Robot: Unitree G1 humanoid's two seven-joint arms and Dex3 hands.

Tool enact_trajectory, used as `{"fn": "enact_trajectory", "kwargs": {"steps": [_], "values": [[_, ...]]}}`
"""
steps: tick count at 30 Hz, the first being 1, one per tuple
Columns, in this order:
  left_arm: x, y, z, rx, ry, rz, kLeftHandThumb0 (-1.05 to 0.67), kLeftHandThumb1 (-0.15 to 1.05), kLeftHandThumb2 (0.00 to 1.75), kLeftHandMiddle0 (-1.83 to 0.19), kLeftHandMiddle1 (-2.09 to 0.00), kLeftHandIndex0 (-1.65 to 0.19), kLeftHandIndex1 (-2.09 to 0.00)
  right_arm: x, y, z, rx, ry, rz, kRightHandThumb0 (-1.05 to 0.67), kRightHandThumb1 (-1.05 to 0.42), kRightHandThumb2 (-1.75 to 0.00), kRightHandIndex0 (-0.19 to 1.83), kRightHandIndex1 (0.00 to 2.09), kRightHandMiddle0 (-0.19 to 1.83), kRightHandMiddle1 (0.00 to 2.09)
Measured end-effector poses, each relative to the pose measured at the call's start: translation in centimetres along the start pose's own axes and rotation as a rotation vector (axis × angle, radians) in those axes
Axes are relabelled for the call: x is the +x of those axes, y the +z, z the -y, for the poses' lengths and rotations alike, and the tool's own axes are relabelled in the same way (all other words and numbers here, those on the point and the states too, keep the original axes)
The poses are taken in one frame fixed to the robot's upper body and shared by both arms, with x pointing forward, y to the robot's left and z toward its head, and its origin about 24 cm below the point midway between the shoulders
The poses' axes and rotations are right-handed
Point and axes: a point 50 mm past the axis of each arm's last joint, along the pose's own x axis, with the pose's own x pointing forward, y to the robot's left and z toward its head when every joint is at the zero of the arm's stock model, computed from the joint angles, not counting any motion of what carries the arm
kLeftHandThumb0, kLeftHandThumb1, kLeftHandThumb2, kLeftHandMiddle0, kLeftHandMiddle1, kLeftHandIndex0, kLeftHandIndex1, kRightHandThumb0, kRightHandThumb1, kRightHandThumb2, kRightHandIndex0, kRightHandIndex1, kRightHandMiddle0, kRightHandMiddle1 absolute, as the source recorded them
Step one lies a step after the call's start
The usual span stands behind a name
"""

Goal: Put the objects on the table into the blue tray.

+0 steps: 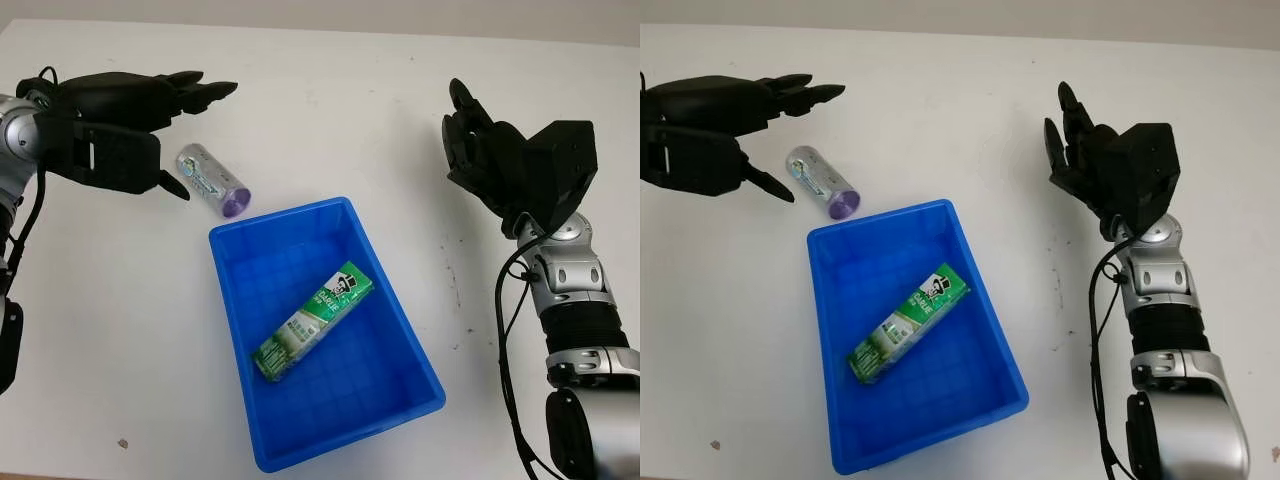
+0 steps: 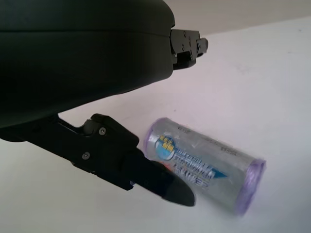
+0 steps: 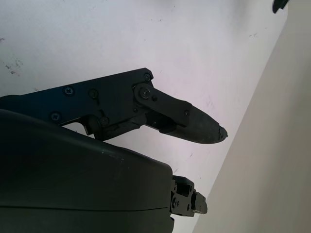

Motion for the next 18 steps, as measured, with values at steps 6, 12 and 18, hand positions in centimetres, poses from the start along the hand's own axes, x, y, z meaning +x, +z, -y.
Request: {"fn": "enact_trajectory", "kwargs": {"steps": [6,12,18], "values": [[0.9,0.6,1.3,0.021,-0.019,0.017,-0.44,0.86,0.06,0.08,-0.07,0.02,-0.08,-0.1,-0.1,0.0,0.004,-0.002,-0.007,-0.56,-1.05,-0.78,-0.19,0.00,-0.19,0.00],[1.7,1.2,2.6,0.036,-0.039,0.052,-0.32,0.92,0.06,-0.16,-0.11,-0.16,-0.14,-0.2,-0.1,0.2,0.008,-0.010,-0.007,-0.57,-1.05,-0.78,-0.19,0.00,-0.19,0.00],[2.0,1.6,3.3,0.076,0.010,0.074,-0.30,0.98,0.07,-0.31,-0.12,-0.31,-0.20,-0.3,-0.2,0.3,0.021,-0.014,-0.012,-0.56,-1.05,-0.78,-0.19,0.00,-0.19,0.00]]}}
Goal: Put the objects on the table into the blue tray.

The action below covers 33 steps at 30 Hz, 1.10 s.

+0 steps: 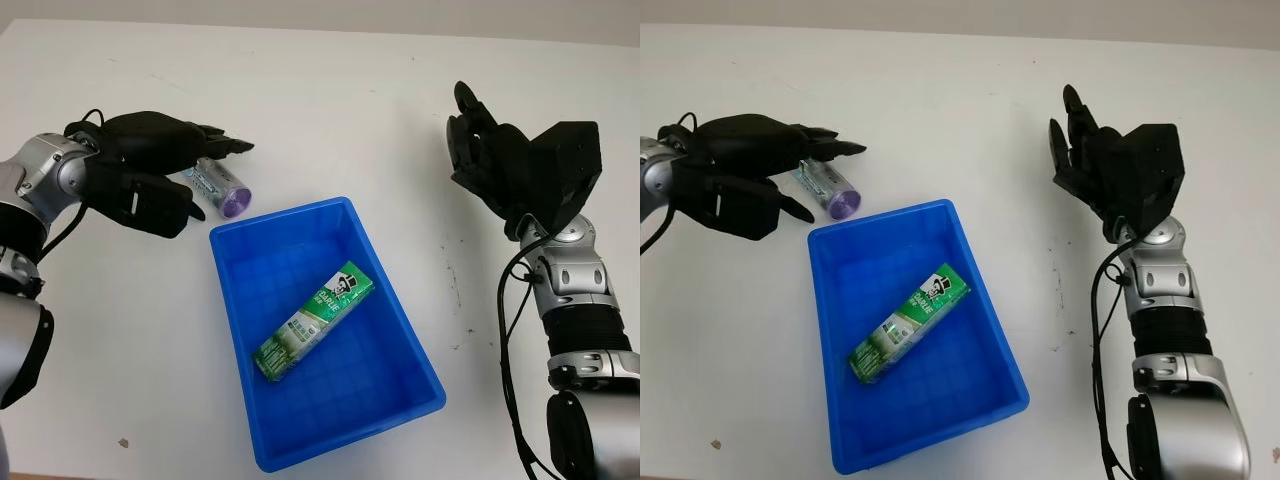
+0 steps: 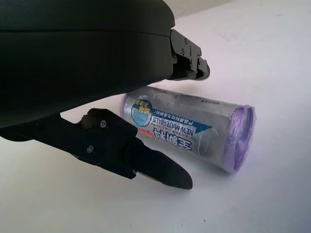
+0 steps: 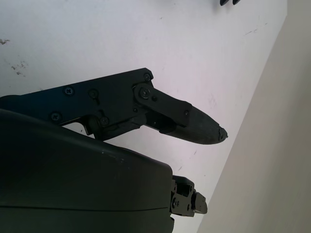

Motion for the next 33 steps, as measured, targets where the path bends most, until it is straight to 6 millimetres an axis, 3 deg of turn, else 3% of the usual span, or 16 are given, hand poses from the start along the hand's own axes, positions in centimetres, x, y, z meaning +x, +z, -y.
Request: {"fn": "enact_trajectory", "kwargs": {"steps": [1,2,3,4,5,7,9,11,15,20,22,25,28,33], "values": [[0.0,0.1,0.0,0.014,0.015,0.006,-0.30,0.98,0.07,-0.37,-0.15,-0.35,-0.22,0.0,0.0,0.0,0.001,0.000,0.000,-0.56,-1.05,-0.78,-0.19,0.00,-0.19,0.00],[0.1,0.2,0.2,0.033,0.036,0.018,-0.31,1.01,0.06,-0.20,-1.00,-0.34,-0.44,0.0,0.0,0.0,0.003,0.000,0.001,-0.56,-1.05,-0.78,-0.19,0.00,-0.19,0.00],[0.1,0.4,0.3,0.055,0.057,0.031,-0.32,1.02,0.06,-0.11,-1.53,-0.25,-0.72,0.0,0.0,0.0,0.005,0.000,0.001,-0.56,-1.05,-0.78,-0.19,0.00,-0.19,0.00],[0.1,0.5,0.4,0.077,0.075,0.044,-0.32,1.02,0.05,-0.07,-1.81,-0.18,-0.93,0.0,0.0,0.0,0.009,0.001,0.002,-0.56,-1.05,-0.78,-0.19,0.00,-0.19,0.00],[0.1,0.6,0.6,0.101,0.089,0.054,-0.34,1.04,0.08,-0.26,-1.98,-0.11,-1.29,0.0,0.0,0.0,0.013,0.002,0.003,-0.55,-1.05,-0.78,-0.19,0.00,-0.19,0.00],[0.1,0.6,1.0,0.184,0.126,0.063,-0.41,1.04,0.14,-0.48,-2.06,-0.04,-1.76,0.0,0.0,0.0,0.014,0.002,0.004,-0.55,-1.05,-0.78,-0.19,0.00,-0.19,0.00],[0.0,0.5,1.5,0.278,0.153,0.068,-0.46,1.05,0.23,-0.60,-2.09,-0.05,-2.03,0.0,0.0,0.0,0.015,0.002,0.003,-0.55,-1.05,-0.77,-0.19,0.00,-0.19,0.00],[0.0,0.4,1.7,0.339,0.171,0.064,-0.51,1.05,0.35,-0.82,-2.09,-0.25,-2.08,0.0,-0.1,0.0,0.015,0.002,0.002,-0.56,-1.05,-0.77,-0.19,0.00,-0.19,0.00],[0.0,0.1,1.6,0.399,0.192,0.045,-0.52,1.05,0.47,-1.02,-2.09,-0.49,-2.09,0.0,-0.1,0.0,0.021,0.002,0.004,-0.54,-1.05,-0.77,-0.19,0.00,-0.19,0.00],[-0.4,-0.7,1.6,0.389,0.261,-0.008,-0.50,1.05,0.44,-0.86,-2.09,-0.33,-2.09,0.0,-0.1,0.0,0.030,0.003,0.006,-0.53,-1.05,-0.76,-0.19,0.00,-0.19,0.00],[-0.5,-1.0,1.2,0.342,0.303,-0.040,-0.49,1.05,0.39,-0.75,-2.09,-0.18,-2.09,0.0,-0.1,-0.1,0.031,0.002,0.006,-0.53,-1.05,-0.76,-0.19,0.00,-0.19,0.00],[-0.8,-1.5,-0.6,0.229,0.398,-0.099,-0.51,1.05,0.45,-0.64,-2.09,-0.13,-2.09,0.0,-0.1,-0.1,0.032,-0.001,0.007,-0.53,-1.05,-0.76,-0.19,0.00,-0.19,0.00],[-1.1,-1.6,-3.7,0.136,0.533,-0.128,-0.55,1.05,0.53,-0.67,-2.09,-0.15,-2.09,0.0,-0.1,-0.1,0.032,0.001,0.007,-0.54,-1.05,-0.76,-0.19,0.00,-0.19,0.00],[-2.6,-0.9,-9.1,-0.142,0.741,-0.033,-0.46,1.05,0.49,-0.82,-2.09,-0.27,-2.09,0.0,-0.1,-0.2,0.033,0.007,0.007,-0.54,-1.05,-0.76,-0.19,0.00,-0.19,0.00]]}}
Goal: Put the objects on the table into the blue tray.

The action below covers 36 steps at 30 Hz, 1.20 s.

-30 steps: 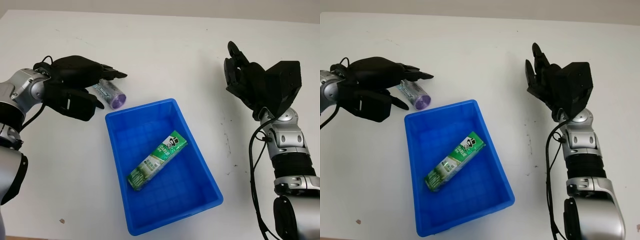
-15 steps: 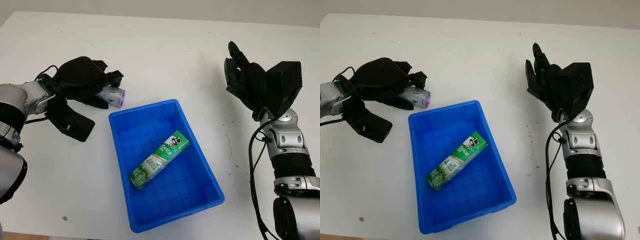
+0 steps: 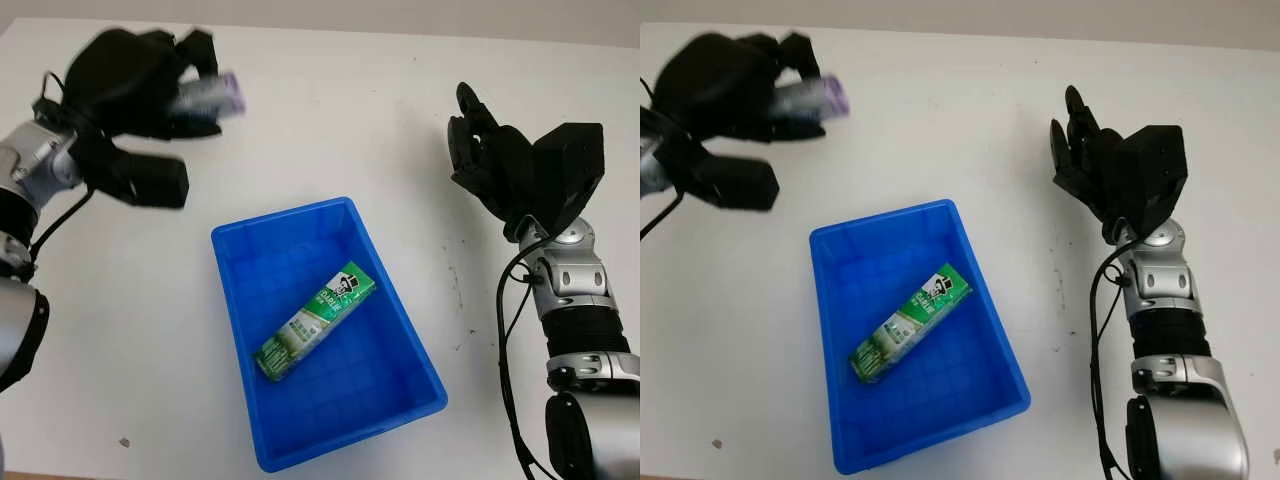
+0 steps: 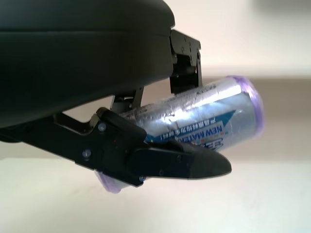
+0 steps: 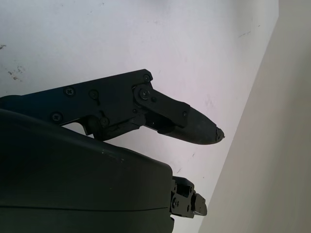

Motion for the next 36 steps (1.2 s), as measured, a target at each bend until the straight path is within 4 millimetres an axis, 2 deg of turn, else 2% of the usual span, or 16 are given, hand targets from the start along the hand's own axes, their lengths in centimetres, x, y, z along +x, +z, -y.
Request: {"fn": "enact_trajectory", "kwargs": {"steps": [3,4,6,13,16,20,22,23,24,26,28,30,36], "values": [[1.0,1.9,-2.2,-0.114,0.052,0.082,-0.44,1.05,0.47,-0.90,-2.09,-0.35,-2.09,0.0,0.0,-0.1,0.000,0.001,0.000,-0.53,-1.05,-0.76,-0.19,0.00,-0.19,0.00],[1.1,2.5,-2.6,-0.161,0.050,0.099,-0.43,1.05,0.45,-0.94,-2.09,-0.43,-2.09,0.0,0.0,-0.1,-0.001,0.000,0.000,-0.53,-1.05,-0.76,-0.19,0.00,-0.19,0.00],[0.9,3.5,-2.9,-0.246,0.018,0.127,-0.43,1.05,0.44,-0.97,-2.09,-0.46,-2.09,0.0,0.0,-0.1,-0.001,-0.006,-0.001,-0.54,-1.05,-0.74,-0.19,0.00,-0.19,0.00],[-2.1,6.9,0.3,-0.473,-0.325,0.118,-0.40,1.05,0.47,-0.89,-2.09,-0.45,-2.09,-0.1,-0.3,-0.1,-0.008,-0.021,-0.009,-0.53,-1.05,-0.73,-0.19,0.00,-0.19,0.00],[-3.5,8.3,1.0,-0.573,-0.455,0.098,-0.40,1.05,0.48,-0.87,-2.09,-0.37,-2.09,-0.1,-0.3,-0.2,-0.009,-0.023,-0.007,-0.53,-1.05,-0.72,-0.19,0.00,-0.19,0.00],[-5.2,9.8,1.9,-0.647,-0.604,0.070,-0.39,1.05,0.48,-0.91,-2.09,-0.38,-2.09,-0.2,-0.2,-0.3,-0.012,-0.022,-0.002,-0.53,-1.05,-0.71,-0.19,0.00,-0.19,0.00],[-6.0,10.3,2.5,-0.656,-0.661,0.047,-0.38,1.05,0.44,-0.68,-2.09,-0.18,-2.09,-0.2,-0.2,-0.3,-0.011,-0.019,-0.002,-0.53,-1.05,-0.71,-0.19,0.00,-0.19,0.00],[-6.4,10.6,2.8,-0.651,-0.687,0.031,-0.38,1.05,0.42,-0.45,-2.09,-0.06,-1.96,-0.2,-0.2,-0.3,-0.010,-0.016,-0.004,-0.53,-1.05,-0.70,-0.19,0.00,-0.19,0.00],[-6.8,10.9,3.1,-0.641,-0.711,0.022,-0.37,1.05,0.40,-0.27,-1.66,0.03,-1.55,-0.2,-0.3,-0.3,-0.008,-0.013,-0.008,-0.54,-1.05,-0.70,-0.19,0.00,-0.19,0.00],[-7.3,11.4,3.6,-0.618,-0.754,0.030,-0.38,1.05,0.37,-0.18,-0.70,0.05,-0.81,-0.1,-0.3,-0.4,-0.004,-0.010,-0.013,-0.54,-1.05,-0.69,-0.19,0.00,-0.19,0.00],[-7.7,11.7,4.2,-0.598,-0.805,0.059,-0.40,1.05,0.27,-0.06,-0.17,0.12,-0.27,-0.1,-0.4,-0.4,-0.003,-0.008,-0.015,-0.53,-1.05,-0.69,-0.19,0.00,-0.19,0.00],[-7.9,12.0,4.6,-0.607,-0.846,0.093,-0.43,1.05,0.17,0.13,-0.04,0.18,-0.06,-0.1,-0.4,-0.4,-0.003,-0.008,-0.018,-0.54,-1.05,-0.68,-0.19,0.00,-0.19,0.00],[-8.0,12.1,5.4,-0.681,-0.899,0.119,-0.52,1.02,0.07,0.19,0.00,0.19,0.00,-0.1,-0.4,-0.4,-0.008,-0.009,-0.022,-0.53,-1.05,-0.69,-0.19,0.00,-0.19,0.00]]}}
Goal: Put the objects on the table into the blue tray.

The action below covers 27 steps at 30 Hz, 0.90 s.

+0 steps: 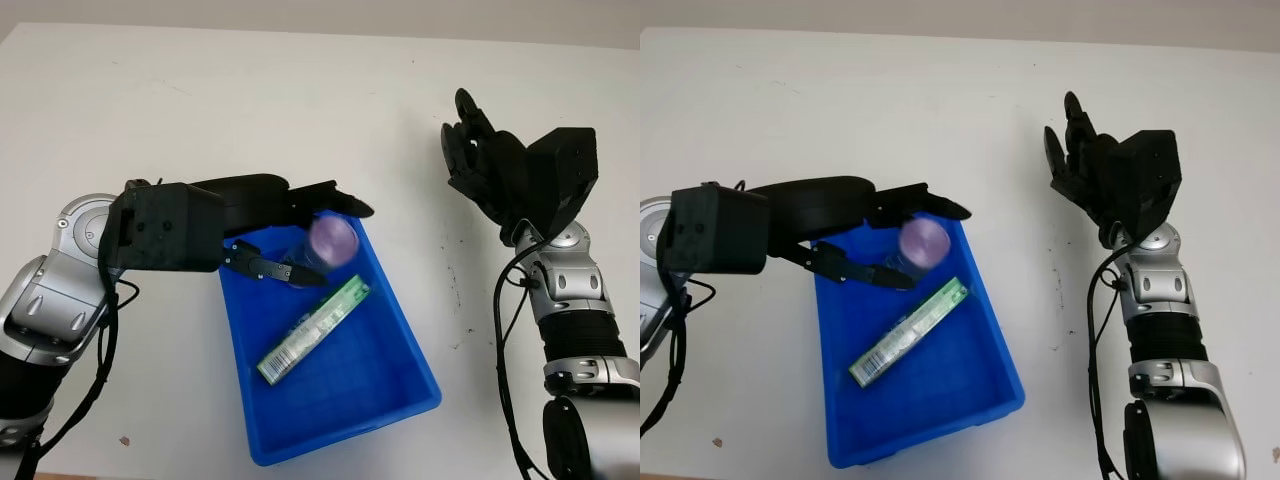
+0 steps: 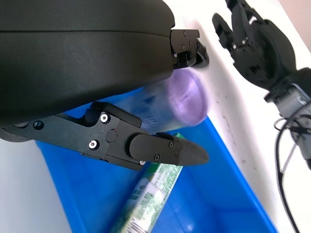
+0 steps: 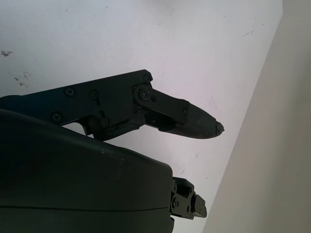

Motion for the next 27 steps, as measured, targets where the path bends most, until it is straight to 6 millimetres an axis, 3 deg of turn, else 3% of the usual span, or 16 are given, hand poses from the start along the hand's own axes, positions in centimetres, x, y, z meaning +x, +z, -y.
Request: {"fn": "enact_trajectory", "kwargs": {"steps": [5,6,8,11,13,15,16,20,24,27], "values": [[0.2,0.2,-0.5,-0.014,0.069,0.066,-0.31,1.04,0.13,0.19,0.00,0.19,0.00,0.0,0.0,0.0,0.000,-0.005,0.000,-0.55,-1.05,-0.67,-0.19,0.00,-0.19,0.00],[0.1,0.5,-0.8,-0.018,0.125,0.094,-0.29,1.02,0.26,0.19,-0.02,0.19,-0.01,0.0,0.0,0.0,0.000,-0.005,0.000,-0.55,-1.05,-0.67,-0.19,0.00,-0.19,0.00],[-0.2,0.9,-1.9,-0.059,0.285,0.183,-0.34,0.91,0.69,0.05,-0.06,0.08,-0.08,0.0,0.0,0.0,-0.001,-0.006,0.003,-0.55,-1.05,-0.67,-0.19,0.00,-0.19,0.00],[-0.8,0.7,-3.3,-0.195,0.572,0.337,-0.40,1.02,0.53,-0.22,-0.13,-0.17,-0.20,-0.1,0.2,0.0,-0.005,-0.006,0.013,-0.55,-1.05,-0.67,-0.19,0.00,-0.19,0.00],[-1.1,0.2,-4.0,-0.264,0.780,0.427,-0.42,1.04,0.49,-0.33,-0.19,-0.25,-0.32,-0.2,0.3,0.0,-0.007,-0.005,0.017,-0.55,-1.05,-0.67,-0.19,0.00,-0.19,0.00],[-1.3,-0.6,-4.5,-0.298,0.949,0.488,-0.48,1.05,0.51,-0.27,-0.41,-0.07,-0.78,-0.2,0.3,0.0,-0.006,-0.002,0.019,-0.56,-1.05,-0.67,-0.19,0.00,-0.19,0.00],[-1.4,-1.2,-4.8,-0.308,1.021,0.503,-0.52,1.05,0.51,-0.24,-0.44,0.00,-0.85,-0.2,0.3,0.0,-0.006,-0.001,0.019,-0.56,-1.05,-0.68,-0.19,0.00,-0.19,0.00],[-1.6,-3.5,-5.9,-0.344,1.140,0.459,-0.63,1.05,0.50,-0.08,-0.07,0.05,-0.29,-0.2,0.3,-0.1,-0.003,0.008,0.022,-0.55,-1.05,-0.69,-0.19,0.00,-0.19,0.00],[-1.5,-6.3,-5.9,-0.388,1.121,0.326,-0.70,1.05,0.54,0.15,-0.02,0.16,-0.09,-0.2,0.4,-0.1,0.003,0.012,0.024,-0.54,-1.05,-0.69,-0.19,0.00,-0.19,0.00],[-1.3,-8.3,-6.0,-0.454,1.062,0.207,-0.78,1.05,0.53,0.19,0.00,0.19,-0.01,-0.2,0.4,-0.2,0.010,0.015,0.027,-0.53,-1.05,-0.70,-0.19,0.00,-0.19,0.00]]}}
